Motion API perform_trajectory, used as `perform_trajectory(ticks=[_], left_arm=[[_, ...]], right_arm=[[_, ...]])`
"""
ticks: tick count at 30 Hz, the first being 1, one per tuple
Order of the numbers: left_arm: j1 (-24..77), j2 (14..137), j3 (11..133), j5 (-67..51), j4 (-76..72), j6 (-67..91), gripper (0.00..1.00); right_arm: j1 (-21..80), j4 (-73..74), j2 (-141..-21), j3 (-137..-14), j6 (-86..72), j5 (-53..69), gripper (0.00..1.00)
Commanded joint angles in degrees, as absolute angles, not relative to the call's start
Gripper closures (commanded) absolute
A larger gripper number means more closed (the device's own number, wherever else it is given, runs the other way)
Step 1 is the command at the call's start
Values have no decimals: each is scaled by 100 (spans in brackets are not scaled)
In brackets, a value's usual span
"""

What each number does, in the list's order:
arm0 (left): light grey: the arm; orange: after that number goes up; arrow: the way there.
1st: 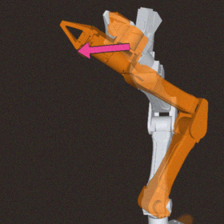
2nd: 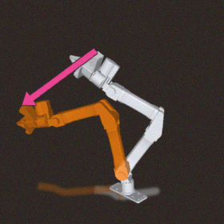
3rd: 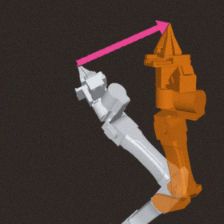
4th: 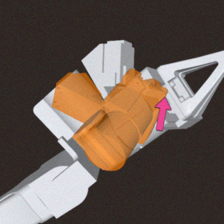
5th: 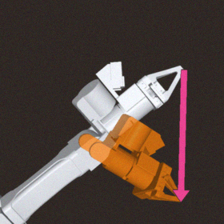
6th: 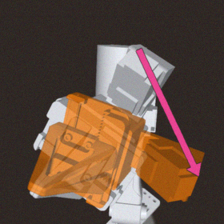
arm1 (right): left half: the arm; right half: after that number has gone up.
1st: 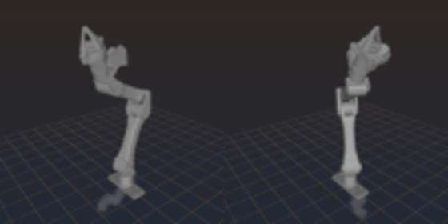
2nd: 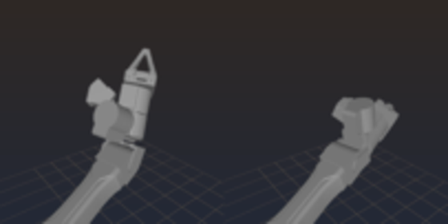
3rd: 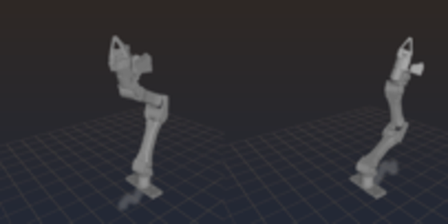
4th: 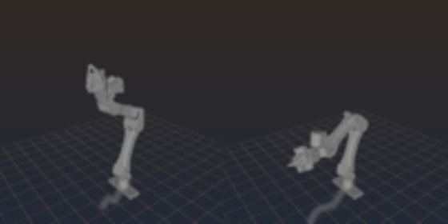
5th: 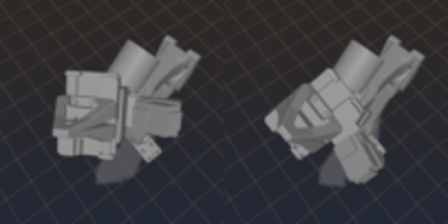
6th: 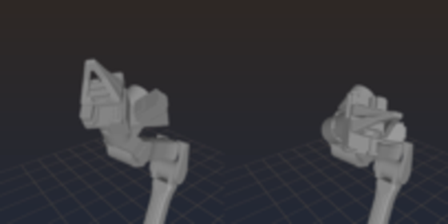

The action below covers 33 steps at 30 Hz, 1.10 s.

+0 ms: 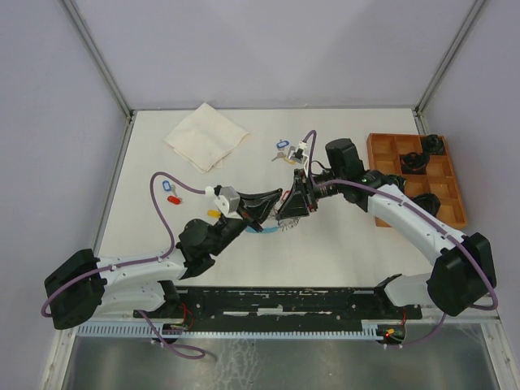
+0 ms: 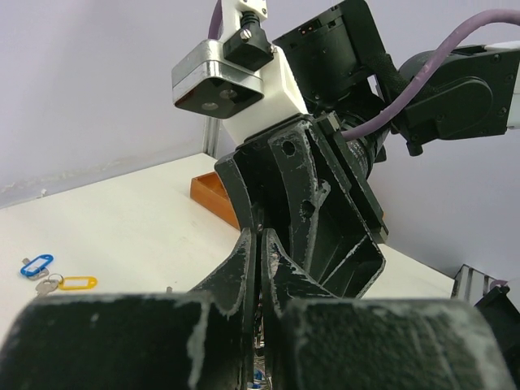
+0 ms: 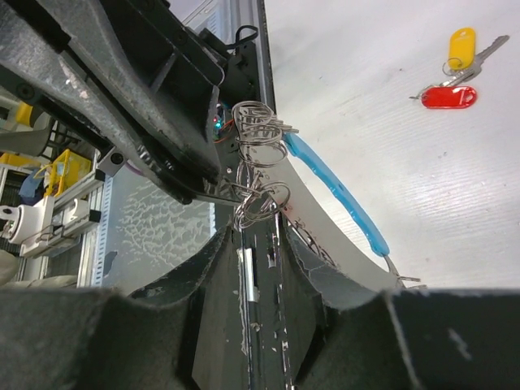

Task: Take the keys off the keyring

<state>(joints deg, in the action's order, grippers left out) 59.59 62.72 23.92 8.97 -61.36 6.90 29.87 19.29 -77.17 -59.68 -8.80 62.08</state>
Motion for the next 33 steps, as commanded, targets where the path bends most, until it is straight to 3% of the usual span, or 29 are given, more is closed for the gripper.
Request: perform_trajectory(ticks=[1,27,33], left_arm=[[5969,6146,2566,1102,-6455,920,97],[6055,6469,2734,1368,-6552,1101,97],[6092,6597,2777,1519,-6562,1107,97]], right_arm=[[2968,1564,-7595,-5899,-964,6644,63],[2960,958,-7490,-5637,-1497,6054,63],[2953,1411,-7269,-5804,-918,6002,87]])
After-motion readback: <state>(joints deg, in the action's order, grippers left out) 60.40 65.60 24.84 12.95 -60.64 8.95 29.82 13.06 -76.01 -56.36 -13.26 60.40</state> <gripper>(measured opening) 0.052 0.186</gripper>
